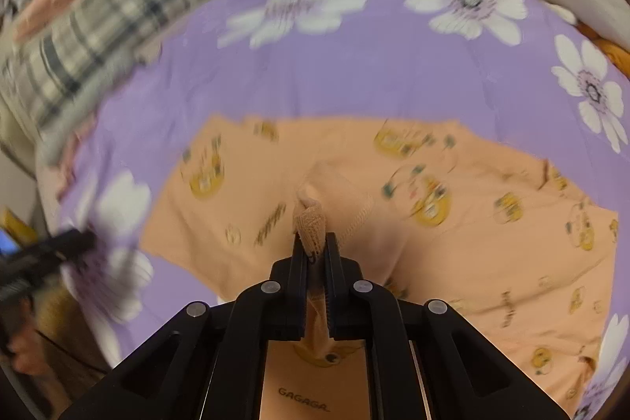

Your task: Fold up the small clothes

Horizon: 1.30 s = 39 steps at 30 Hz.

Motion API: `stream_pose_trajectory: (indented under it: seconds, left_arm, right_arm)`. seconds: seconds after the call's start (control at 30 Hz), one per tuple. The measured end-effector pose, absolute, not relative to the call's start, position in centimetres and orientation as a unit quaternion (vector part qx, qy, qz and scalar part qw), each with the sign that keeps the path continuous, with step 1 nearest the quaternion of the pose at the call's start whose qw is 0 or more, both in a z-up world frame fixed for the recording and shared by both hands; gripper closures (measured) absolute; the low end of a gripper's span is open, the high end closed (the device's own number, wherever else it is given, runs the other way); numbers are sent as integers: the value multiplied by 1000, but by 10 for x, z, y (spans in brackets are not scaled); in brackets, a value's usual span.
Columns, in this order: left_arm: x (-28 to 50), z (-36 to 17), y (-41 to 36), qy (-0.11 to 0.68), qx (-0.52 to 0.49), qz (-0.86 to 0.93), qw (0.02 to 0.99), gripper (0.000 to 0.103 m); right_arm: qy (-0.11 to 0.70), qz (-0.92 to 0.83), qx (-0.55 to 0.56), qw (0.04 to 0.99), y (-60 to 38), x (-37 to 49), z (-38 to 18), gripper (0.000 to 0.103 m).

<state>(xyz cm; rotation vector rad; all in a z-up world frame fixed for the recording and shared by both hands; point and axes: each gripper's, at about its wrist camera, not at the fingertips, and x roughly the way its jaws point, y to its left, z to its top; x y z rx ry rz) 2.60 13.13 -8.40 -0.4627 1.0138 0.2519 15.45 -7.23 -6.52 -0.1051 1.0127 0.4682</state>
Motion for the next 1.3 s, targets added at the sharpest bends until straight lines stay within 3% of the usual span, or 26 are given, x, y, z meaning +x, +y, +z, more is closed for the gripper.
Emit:
stream_pose_trajectory:
  seconds: [0.47, 0.7, 0.93, 1.3]
  left_arm:
    - [56, -73, 112, 483, -196, 92, 848, 36]
    - [88, -76, 84, 497, -183, 51, 846, 37]
    - [125, -86, 55, 517, -174, 11, 838, 52]
    - [167, -106, 18, 540, -140, -13, 830, 60]
  right_arm:
    - [388, 150, 95, 905, -197, 179, 1, 95]
    - [392, 85, 137, 906, -261, 178, -28, 95]
    - [428, 40, 171, 887, -310, 172, -72, 95]
    - [457, 32, 245, 854, -342, 150, -105, 95]
